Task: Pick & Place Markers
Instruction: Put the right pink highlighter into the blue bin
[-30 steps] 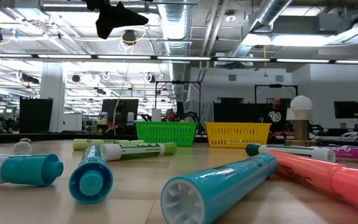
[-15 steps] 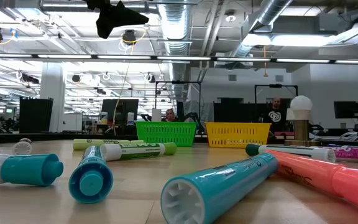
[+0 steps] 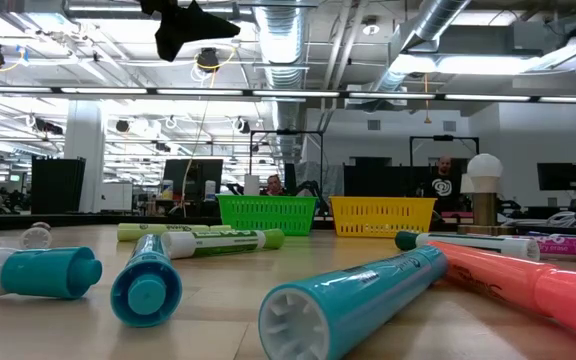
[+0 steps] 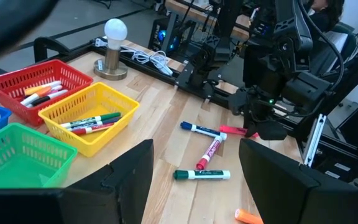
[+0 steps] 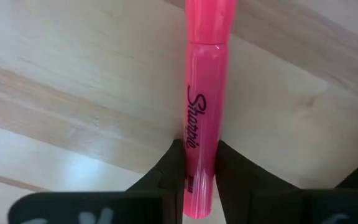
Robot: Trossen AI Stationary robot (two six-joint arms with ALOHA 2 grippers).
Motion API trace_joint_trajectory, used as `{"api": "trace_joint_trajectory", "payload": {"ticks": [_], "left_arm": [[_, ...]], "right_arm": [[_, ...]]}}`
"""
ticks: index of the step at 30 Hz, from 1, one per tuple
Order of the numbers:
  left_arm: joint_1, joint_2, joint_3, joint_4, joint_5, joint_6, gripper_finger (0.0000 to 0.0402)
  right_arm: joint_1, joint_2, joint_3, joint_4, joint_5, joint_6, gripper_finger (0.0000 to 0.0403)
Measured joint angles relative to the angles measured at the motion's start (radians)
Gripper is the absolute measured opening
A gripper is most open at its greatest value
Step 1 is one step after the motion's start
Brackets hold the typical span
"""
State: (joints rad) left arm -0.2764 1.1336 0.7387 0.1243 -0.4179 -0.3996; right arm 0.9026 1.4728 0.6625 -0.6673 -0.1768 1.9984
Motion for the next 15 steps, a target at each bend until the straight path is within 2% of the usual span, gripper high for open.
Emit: {"api": "trace_joint_trajectory", "payload": {"ticks": [8, 11, 15], "left_arm": [[0.001, 0.0, 0.0, 0.02, 0.0, -0.001, 0.0236], [0.002, 0.0, 0.0, 0.023, 0.0, -0.001, 0.0236], [0.002, 0.0, 0.0, 0.032, 0.0, -0.001, 0.0236]], "right_arm": [[0.065, -0.133, -0.002, -0.029, 0.048, 0.128, 0.0056], [0.092, -0.204, -0.002, -0.028, 0.154, 0.159, 0.0056], [0.112, -0.3, -0.001, -0.021, 0.38, 0.155, 0.0056]]}}
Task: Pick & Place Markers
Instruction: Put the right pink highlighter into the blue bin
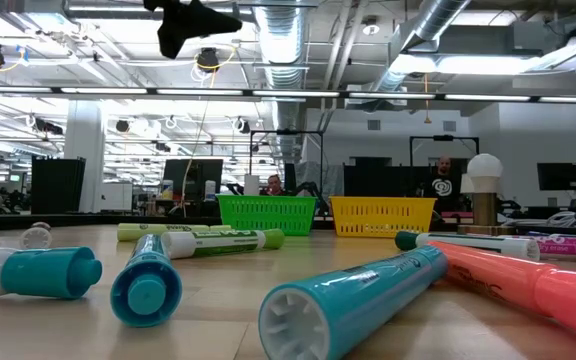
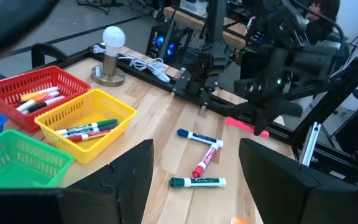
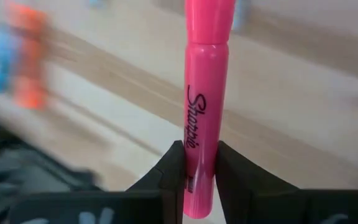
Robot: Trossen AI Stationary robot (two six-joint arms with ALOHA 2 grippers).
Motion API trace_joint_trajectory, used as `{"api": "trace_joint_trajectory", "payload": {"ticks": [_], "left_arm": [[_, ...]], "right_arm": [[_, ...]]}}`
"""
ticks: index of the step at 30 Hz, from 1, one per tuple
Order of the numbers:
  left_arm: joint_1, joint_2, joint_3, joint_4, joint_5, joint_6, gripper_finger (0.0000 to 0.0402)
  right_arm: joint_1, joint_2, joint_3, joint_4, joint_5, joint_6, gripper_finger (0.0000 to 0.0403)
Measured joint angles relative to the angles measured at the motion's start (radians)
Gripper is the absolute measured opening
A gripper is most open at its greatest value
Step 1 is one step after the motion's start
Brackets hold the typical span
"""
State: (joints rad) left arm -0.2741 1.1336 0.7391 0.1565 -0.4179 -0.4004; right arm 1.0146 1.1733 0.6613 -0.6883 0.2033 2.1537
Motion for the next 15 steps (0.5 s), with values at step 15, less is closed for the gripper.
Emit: {"api": "trace_joint_trajectory", "payload": {"ticks": [15], "left_arm": [[0.0, 0.0, 0.0, 0.074, 0.016, 0.0, 0.0236]], "right_arm": [[-0.131, -0.136, 0.002, 0.414, 0.462, -0.746, 0.0056]]}}
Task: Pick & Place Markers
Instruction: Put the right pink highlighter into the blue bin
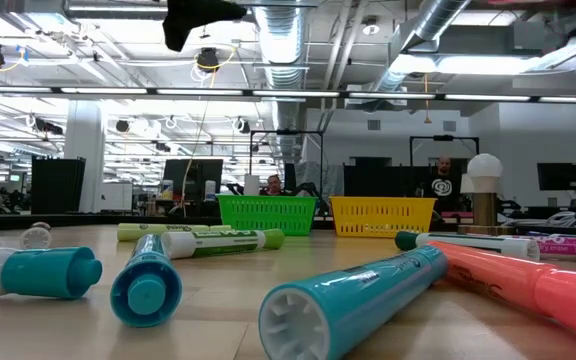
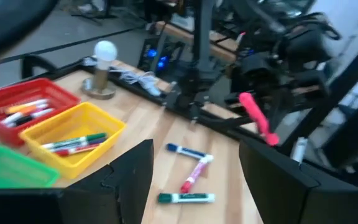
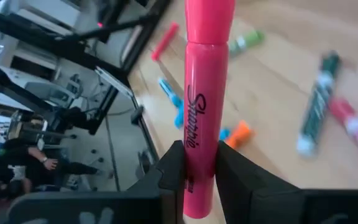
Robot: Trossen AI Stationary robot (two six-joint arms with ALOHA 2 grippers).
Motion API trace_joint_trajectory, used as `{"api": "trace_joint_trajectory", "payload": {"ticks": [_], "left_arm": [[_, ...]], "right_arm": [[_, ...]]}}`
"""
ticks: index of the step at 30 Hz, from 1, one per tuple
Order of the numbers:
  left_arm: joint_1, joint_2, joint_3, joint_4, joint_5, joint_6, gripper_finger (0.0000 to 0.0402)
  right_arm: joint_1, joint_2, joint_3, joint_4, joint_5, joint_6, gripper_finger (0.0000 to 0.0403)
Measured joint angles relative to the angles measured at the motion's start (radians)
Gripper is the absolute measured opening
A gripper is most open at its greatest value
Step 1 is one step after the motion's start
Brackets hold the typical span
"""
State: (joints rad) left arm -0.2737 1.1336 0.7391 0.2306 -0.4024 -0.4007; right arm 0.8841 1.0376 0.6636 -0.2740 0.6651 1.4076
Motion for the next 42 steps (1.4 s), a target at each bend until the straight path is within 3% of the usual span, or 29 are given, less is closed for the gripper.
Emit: {"api": "trace_joint_trajectory", "payload": {"ticks": [8, 12, 20, 32, 42], "left_arm": [[-0.001, 0.0, 0.0, 0.104, 0.194, -0.002, 0.0236], [-0.001, 0.001, 0.0, 0.167, 0.248, -0.008, 0.0236], [-0.001, 0.001, 0.0, 0.204, 0.277, -0.034, 0.0236], [-0.001, 0.03, 0.0, 0.205, 0.277, -0.079, 0.0236], [-0.002, 0.073, 0.0, 0.214, 0.278, -0.099, 0.0236]], "right_arm": [[-0.195, 0.049, 0.0, 0.231, -0.019, -0.372, 0.0056], [-0.298, 0.081, 0.0, 0.387, -0.114, -0.524, 0.0056], [-0.46, 0.201, 0.004, 0.645, -0.271, -0.631, 0.0056], [-0.555, 0.442, 0.262, 0.643, -0.454, -0.756, 0.0056], [-0.608, 0.489, 0.378, 0.571, -0.509, -0.781, 0.0056]]}}
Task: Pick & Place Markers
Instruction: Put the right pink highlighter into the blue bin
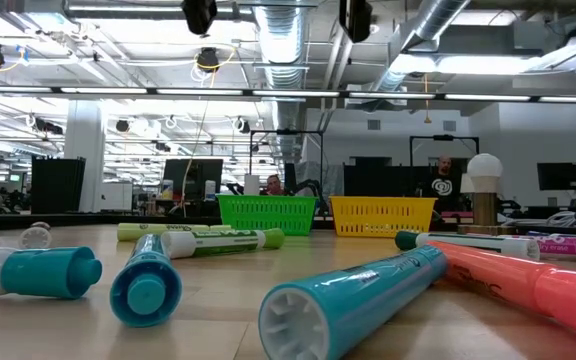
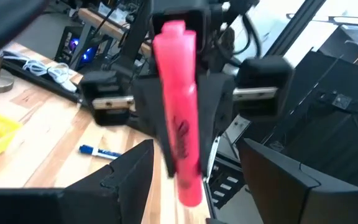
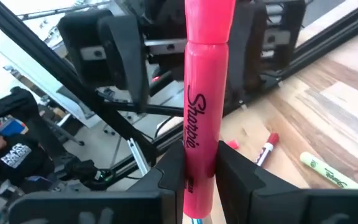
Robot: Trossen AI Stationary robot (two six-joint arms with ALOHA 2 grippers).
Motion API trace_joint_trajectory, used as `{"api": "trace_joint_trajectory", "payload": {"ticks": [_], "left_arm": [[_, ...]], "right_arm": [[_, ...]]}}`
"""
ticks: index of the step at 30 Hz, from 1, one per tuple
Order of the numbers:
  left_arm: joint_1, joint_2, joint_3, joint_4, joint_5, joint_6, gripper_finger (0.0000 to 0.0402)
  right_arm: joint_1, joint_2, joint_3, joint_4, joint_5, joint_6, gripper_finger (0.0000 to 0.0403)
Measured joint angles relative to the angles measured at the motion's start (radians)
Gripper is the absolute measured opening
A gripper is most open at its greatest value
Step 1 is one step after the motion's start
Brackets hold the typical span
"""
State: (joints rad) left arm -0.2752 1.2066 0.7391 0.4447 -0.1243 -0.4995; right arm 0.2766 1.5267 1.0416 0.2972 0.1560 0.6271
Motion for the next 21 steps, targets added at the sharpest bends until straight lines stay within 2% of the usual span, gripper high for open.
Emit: {"api": "trace_joint_trajectory", "payload": {"ticks": [21], "left_arm": [[0.011, 0.084, 0.0, 0.099, -0.041, -0.006, 0.0236]], "right_arm": [[-0.006, 0.048, 0.0, 0.031, -0.012, 0.065, 0.0056]]}}
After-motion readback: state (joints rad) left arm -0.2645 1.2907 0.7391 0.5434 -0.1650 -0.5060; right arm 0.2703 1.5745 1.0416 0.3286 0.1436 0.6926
